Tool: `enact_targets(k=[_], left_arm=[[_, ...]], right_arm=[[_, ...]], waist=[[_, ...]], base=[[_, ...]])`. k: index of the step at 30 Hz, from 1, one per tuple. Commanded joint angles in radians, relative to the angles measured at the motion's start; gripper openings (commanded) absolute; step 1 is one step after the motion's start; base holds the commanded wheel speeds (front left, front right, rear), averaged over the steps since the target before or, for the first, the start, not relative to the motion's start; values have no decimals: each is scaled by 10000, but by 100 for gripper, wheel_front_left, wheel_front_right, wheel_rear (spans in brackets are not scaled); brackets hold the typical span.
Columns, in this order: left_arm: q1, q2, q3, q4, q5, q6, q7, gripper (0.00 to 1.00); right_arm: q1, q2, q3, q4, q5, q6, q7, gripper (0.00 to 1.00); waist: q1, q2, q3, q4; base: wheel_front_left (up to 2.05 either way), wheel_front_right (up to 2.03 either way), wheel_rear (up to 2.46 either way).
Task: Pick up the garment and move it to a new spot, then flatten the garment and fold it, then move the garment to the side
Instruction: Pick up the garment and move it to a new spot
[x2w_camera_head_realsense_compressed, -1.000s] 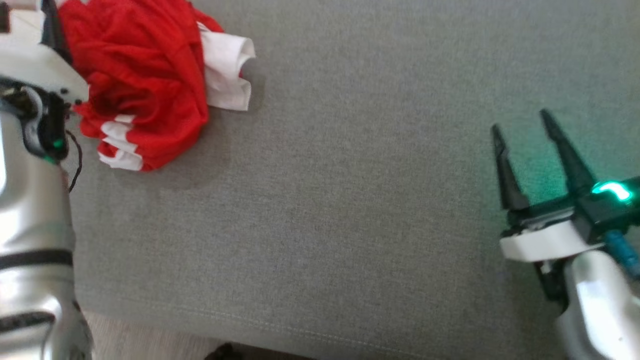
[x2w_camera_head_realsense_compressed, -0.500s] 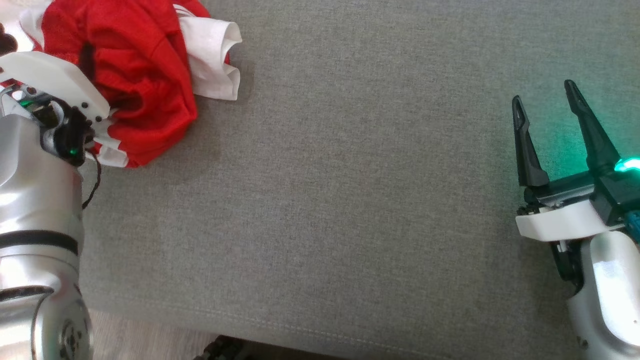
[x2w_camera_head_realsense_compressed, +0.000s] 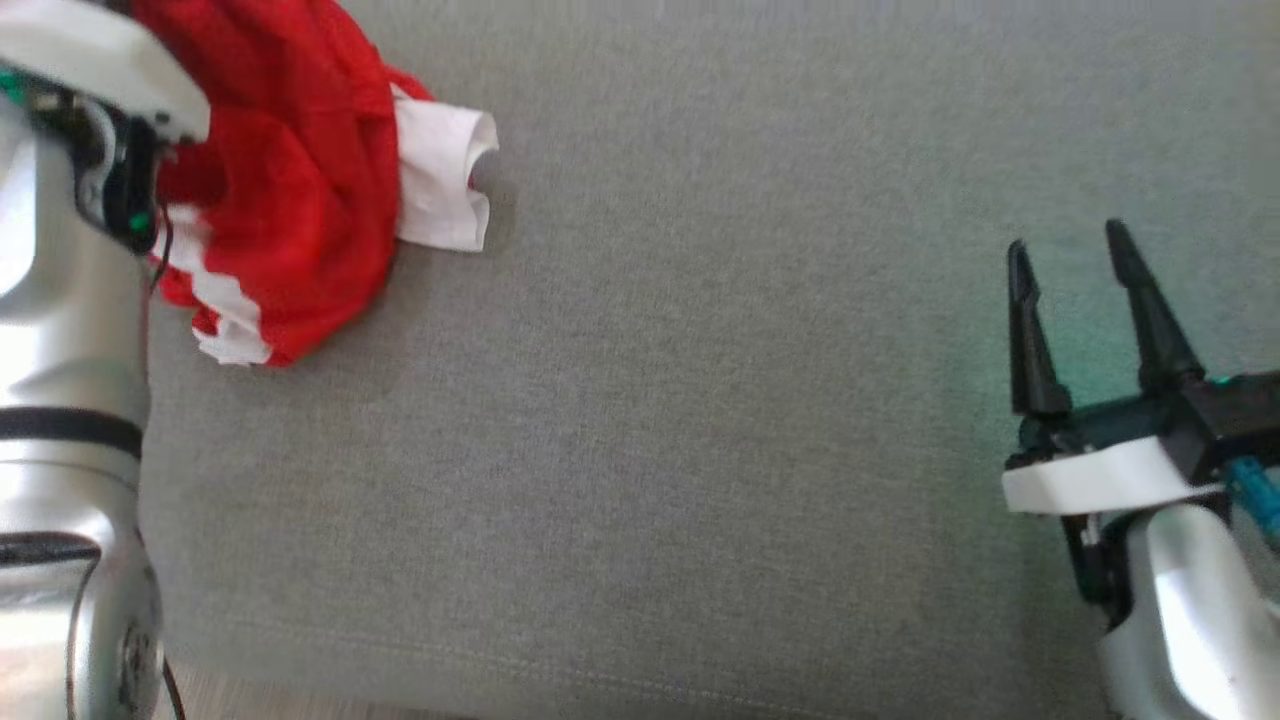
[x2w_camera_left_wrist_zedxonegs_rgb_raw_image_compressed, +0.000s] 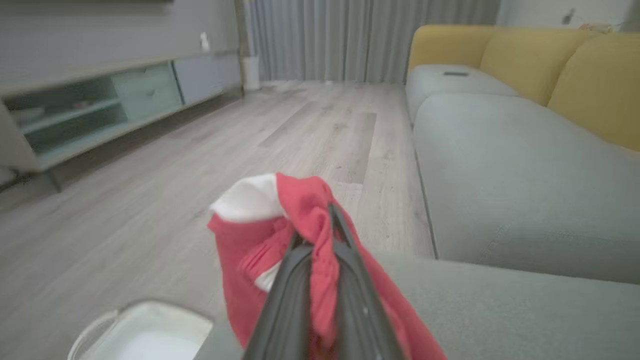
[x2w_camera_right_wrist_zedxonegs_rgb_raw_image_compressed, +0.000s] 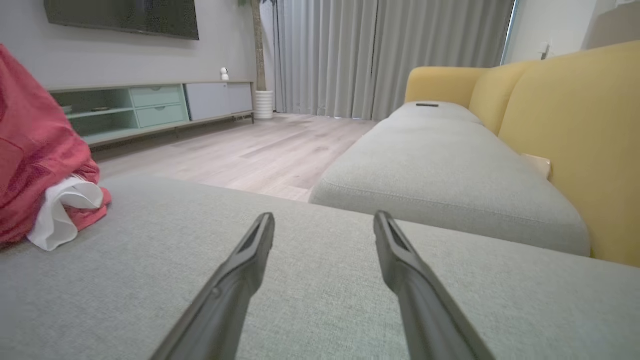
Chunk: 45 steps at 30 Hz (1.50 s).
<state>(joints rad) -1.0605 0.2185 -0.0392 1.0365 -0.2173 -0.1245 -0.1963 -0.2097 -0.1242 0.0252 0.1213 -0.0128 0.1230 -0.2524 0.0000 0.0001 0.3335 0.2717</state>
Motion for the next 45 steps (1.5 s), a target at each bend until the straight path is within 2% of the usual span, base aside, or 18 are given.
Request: enact_targets(k=[1, 3, 8, 16, 22, 28, 33, 38, 45], left_arm=[[-689, 540, -256, -771, 124, -54, -33, 0], [-791, 520, -471, -1009, 67, -55, 50, 0], [-1262, 681, -1781, -2366, -460, -58, 964, 0], [-1749, 1267, -3509, -4250, -1521, -60, 1950, 0], [-1574, 1258, -4527, -4412, -2610, -60, 1851, 0], [-1118, 955, -5618, -4125, -2911, -61, 1355, 0], [-338, 572, -6845, -3759, -3002, -61, 685, 0], [861, 437, -8289, -3039, -2898, -61, -97, 0], [2978, -124, -9878, -2734, -3179, -61, -597, 0]], right_arm=[[145, 214, 220, -242, 121, 77, -93, 100], [186, 289, 206, -252, 148, 77, -93, 100], [385, 606, 95, -226, 378, 77, -93, 100], [697, 733, 213, -118, 817, 77, -93, 100], [1000, 737, 562, -351, 1352, 77, -93, 100], [1093, 738, 723, -730, 1540, 77, -93, 100], [1042, 738, 721, -921, 1610, 77, -93, 100], [936, 738, 780, -947, 1628, 77, -93, 100], [1094, 739, 648, -896, 1523, 77, -93, 100]], waist=[[0, -1, -738, -264], [0, -1, -876, -353], [0, -1, -1516, -1045], [0, -1, -2301, -2826], [0, -1, -2778, -4502], [0, -1, -2701, -5461], [0, -1, -2351, -5740], [0, -1, -2108, -5799], [0, -1, -2160, -5310]], base=[[0, 0, 0], [0, 0, 0], [0, 0, 0], [0, 0, 0], [0, 0, 0], [0, 0, 0], [0, 0, 0], [0, 0, 0], [0, 0, 0]])
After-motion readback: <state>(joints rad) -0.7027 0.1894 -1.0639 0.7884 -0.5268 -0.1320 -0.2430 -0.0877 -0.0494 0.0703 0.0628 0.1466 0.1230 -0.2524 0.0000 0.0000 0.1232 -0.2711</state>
